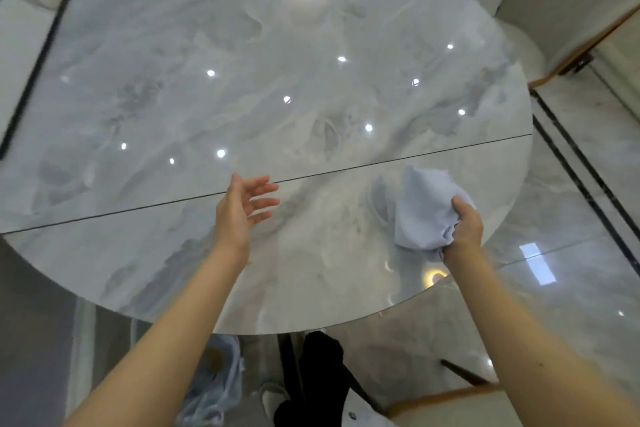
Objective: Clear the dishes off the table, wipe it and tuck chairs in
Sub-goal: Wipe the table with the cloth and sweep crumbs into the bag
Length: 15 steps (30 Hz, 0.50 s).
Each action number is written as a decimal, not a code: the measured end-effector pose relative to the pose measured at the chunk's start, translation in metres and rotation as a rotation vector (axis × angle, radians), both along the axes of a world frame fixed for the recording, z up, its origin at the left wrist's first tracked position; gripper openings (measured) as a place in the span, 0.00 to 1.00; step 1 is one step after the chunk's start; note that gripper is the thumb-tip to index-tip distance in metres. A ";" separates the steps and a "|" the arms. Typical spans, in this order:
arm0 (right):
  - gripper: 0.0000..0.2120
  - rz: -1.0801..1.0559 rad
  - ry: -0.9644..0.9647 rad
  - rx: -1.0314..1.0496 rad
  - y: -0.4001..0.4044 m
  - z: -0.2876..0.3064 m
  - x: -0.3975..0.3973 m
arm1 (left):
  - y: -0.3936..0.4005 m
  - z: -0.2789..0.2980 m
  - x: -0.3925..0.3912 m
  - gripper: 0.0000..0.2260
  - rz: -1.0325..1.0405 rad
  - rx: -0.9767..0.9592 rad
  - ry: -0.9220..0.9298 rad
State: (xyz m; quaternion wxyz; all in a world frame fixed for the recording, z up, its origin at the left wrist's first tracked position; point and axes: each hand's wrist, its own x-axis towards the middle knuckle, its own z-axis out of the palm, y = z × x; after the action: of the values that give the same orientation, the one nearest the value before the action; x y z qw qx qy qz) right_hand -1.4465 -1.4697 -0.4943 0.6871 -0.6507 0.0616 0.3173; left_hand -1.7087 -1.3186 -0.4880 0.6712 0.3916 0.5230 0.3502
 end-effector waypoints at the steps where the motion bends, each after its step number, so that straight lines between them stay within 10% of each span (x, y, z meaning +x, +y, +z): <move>1: 0.07 0.061 -0.024 -0.043 0.001 -0.006 -0.007 | -0.001 -0.004 -0.004 0.22 0.010 -0.006 0.013; 8: 0.32 0.405 -0.184 -0.234 0.029 -0.050 -0.113 | 0.001 -0.016 -0.073 0.22 0.131 0.013 0.067; 15: 0.14 0.448 -0.250 -0.189 0.047 -0.053 -0.184 | -0.010 -0.019 -0.146 0.23 0.279 0.016 0.056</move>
State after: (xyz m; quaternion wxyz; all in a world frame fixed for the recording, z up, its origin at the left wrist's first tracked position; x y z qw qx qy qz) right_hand -1.6303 -1.4223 -0.5471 0.5382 -0.7436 -0.1399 0.3713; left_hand -1.8549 -1.3288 -0.5066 0.5980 0.3301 0.5878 0.4335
